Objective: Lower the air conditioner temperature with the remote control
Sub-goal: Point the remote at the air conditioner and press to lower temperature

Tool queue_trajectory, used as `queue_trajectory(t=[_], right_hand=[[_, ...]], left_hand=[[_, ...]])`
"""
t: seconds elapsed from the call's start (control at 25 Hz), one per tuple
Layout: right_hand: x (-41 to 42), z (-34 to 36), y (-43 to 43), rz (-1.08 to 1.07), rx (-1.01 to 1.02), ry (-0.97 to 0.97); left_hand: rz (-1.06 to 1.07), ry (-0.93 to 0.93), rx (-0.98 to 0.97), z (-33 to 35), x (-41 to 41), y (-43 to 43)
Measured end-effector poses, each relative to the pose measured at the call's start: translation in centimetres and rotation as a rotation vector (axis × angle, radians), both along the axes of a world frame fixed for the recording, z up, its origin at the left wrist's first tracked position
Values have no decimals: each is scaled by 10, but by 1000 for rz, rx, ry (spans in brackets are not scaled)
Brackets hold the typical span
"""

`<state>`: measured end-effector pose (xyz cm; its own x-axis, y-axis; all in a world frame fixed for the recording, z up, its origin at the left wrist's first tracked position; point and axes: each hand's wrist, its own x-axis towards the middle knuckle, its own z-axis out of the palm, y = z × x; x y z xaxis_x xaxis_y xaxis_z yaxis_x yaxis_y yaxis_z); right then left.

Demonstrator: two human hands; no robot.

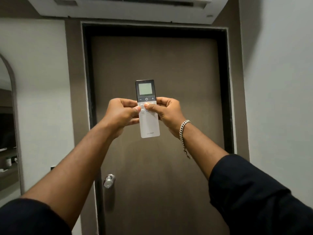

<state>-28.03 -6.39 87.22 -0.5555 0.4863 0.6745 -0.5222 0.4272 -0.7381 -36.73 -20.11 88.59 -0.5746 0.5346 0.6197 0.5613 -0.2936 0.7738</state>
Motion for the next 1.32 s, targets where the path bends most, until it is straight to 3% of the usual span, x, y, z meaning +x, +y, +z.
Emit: queue_trajectory(t=[1.32], right_hand=[[22, 15, 4, 33, 11, 7]], left_hand=[[-48, 22, 52, 13, 18, 1]])
